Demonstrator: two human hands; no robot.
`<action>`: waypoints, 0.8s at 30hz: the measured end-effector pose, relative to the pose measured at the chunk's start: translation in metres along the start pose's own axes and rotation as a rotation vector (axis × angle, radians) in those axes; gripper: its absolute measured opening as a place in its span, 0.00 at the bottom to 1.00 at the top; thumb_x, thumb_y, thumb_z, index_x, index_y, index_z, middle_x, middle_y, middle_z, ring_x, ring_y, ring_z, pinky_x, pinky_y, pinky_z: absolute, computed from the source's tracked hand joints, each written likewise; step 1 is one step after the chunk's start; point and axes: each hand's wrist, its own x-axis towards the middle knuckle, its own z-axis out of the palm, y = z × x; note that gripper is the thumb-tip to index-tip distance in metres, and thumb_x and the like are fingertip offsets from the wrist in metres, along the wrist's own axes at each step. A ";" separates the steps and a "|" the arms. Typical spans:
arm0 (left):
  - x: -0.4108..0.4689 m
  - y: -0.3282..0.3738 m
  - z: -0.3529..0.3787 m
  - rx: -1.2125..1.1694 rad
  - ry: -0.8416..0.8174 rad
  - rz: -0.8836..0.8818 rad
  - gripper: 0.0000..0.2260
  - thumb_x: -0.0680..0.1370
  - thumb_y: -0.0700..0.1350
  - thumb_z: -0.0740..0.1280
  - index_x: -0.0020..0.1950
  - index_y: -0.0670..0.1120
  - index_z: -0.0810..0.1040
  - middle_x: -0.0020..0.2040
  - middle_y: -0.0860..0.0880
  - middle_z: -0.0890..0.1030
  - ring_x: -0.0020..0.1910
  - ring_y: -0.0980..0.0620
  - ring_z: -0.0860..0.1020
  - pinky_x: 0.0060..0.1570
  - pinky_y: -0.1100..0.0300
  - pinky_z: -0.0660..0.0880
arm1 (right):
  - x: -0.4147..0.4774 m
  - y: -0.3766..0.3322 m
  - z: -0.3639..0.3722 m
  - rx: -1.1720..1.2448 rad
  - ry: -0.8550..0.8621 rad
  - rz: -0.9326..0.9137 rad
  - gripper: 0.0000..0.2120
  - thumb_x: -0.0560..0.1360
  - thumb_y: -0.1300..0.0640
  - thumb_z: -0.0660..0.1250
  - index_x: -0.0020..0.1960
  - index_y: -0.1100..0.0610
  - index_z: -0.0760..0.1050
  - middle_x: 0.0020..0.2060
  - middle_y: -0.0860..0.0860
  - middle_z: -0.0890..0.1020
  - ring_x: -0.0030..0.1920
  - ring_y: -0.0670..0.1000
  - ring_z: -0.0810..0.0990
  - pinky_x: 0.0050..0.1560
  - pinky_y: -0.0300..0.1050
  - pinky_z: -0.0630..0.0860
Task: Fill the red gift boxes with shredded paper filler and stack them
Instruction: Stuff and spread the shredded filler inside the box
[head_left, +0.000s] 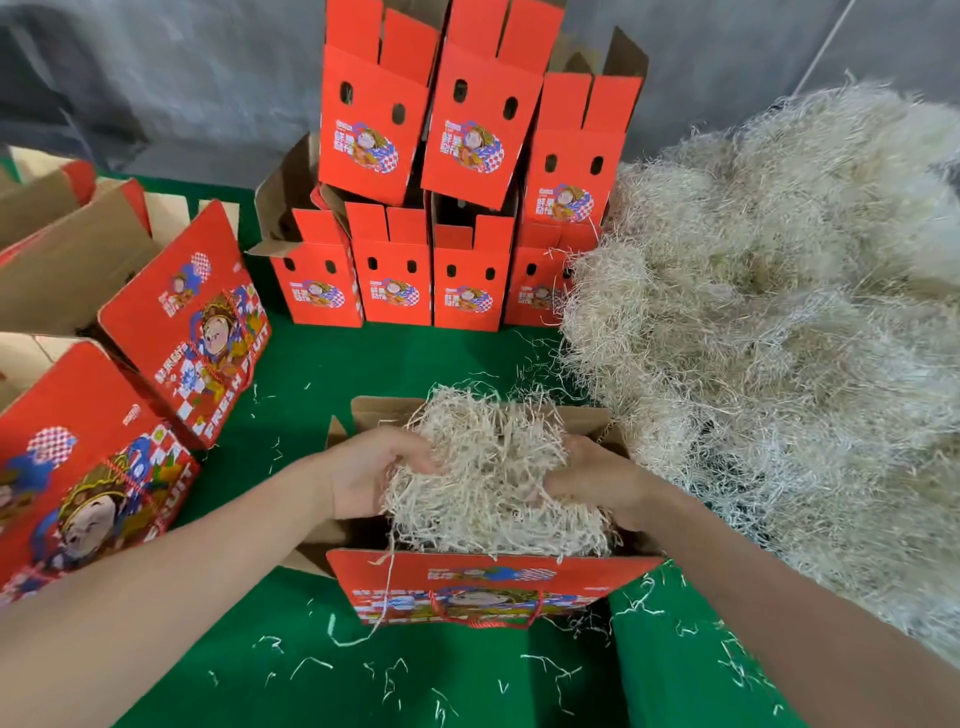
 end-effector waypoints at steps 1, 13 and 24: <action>0.001 -0.001 0.001 0.031 0.007 -0.006 0.06 0.69 0.33 0.66 0.38 0.41 0.70 0.48 0.48 0.73 0.43 0.54 0.74 0.35 0.60 0.72 | -0.002 -0.003 0.001 0.017 -0.048 -0.002 0.48 0.62 0.49 0.77 0.71 0.62 0.54 0.59 0.58 0.72 0.57 0.53 0.73 0.59 0.46 0.70; -0.009 -0.016 -0.012 0.199 0.088 -0.017 0.17 0.67 0.39 0.73 0.53 0.43 0.73 0.67 0.47 0.65 0.72 0.48 0.56 0.71 0.46 0.47 | 0.002 0.006 0.007 -0.183 0.047 -0.053 0.15 0.76 0.68 0.60 0.62 0.60 0.67 0.57 0.49 0.74 0.57 0.53 0.76 0.54 0.37 0.75; -0.028 -0.002 -0.036 0.162 0.106 -0.039 0.23 0.56 0.50 0.76 0.50 0.49 0.77 0.66 0.51 0.68 0.69 0.48 0.64 0.69 0.46 0.56 | -0.011 0.011 -0.005 -0.137 0.183 -0.061 0.15 0.74 0.69 0.60 0.58 0.54 0.68 0.58 0.52 0.74 0.49 0.47 0.77 0.63 0.52 0.68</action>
